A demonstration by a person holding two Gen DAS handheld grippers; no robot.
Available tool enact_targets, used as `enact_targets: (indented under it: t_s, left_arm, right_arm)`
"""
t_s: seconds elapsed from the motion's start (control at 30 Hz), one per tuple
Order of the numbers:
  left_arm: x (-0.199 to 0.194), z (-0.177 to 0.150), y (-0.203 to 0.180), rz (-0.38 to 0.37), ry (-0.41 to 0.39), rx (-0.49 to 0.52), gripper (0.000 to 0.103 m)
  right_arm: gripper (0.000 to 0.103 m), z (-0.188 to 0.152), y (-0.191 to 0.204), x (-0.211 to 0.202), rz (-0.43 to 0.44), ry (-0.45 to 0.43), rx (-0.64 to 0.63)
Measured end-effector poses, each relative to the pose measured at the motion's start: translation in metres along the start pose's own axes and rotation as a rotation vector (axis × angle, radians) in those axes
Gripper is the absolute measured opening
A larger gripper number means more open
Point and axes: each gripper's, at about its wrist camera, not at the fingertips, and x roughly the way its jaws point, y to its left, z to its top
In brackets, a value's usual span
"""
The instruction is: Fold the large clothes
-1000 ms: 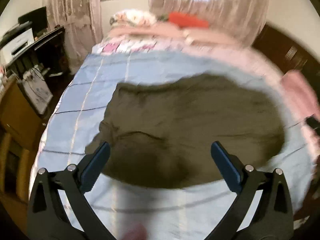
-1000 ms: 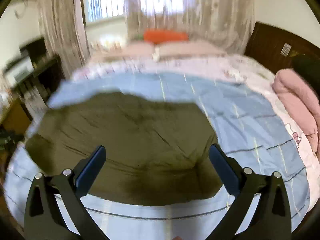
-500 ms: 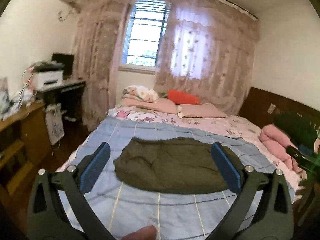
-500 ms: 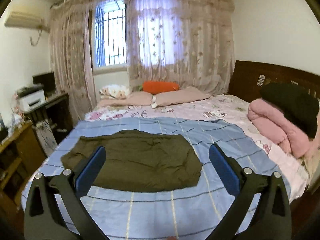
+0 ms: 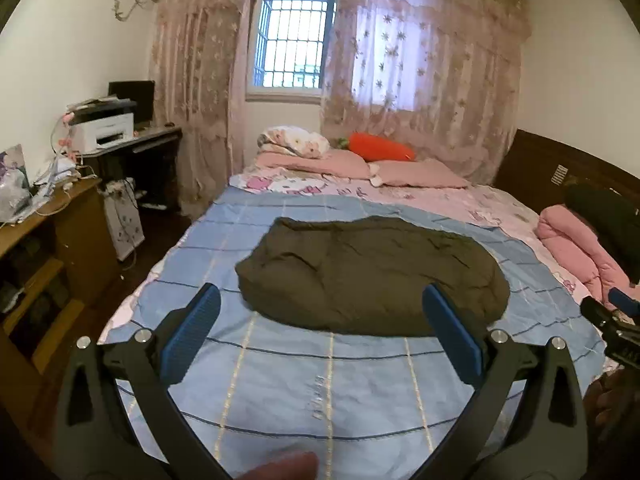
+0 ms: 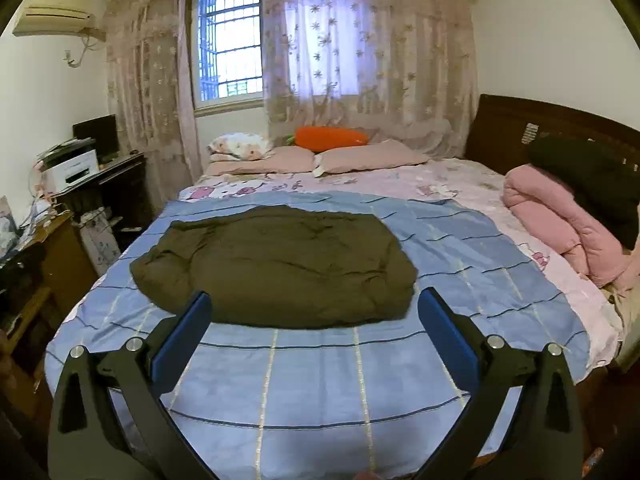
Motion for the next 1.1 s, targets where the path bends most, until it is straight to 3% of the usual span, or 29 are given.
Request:
enact_targets:
  t_s: [0.33,1.1]
  left_arm:
    - [0.007,-0.013,-0.010,-0.002,0.034,0.055,0.101]
    - [0.010,-0.016,-0.011,-0.010,0.049,0.051,0.101]
  right_arm:
    - [0.102,-0.003,-0.003,0.000,0.023,0.022,-0.002]
    - [0.102,-0.004,-0.003,0.002,0.013,0.029,-0.016]
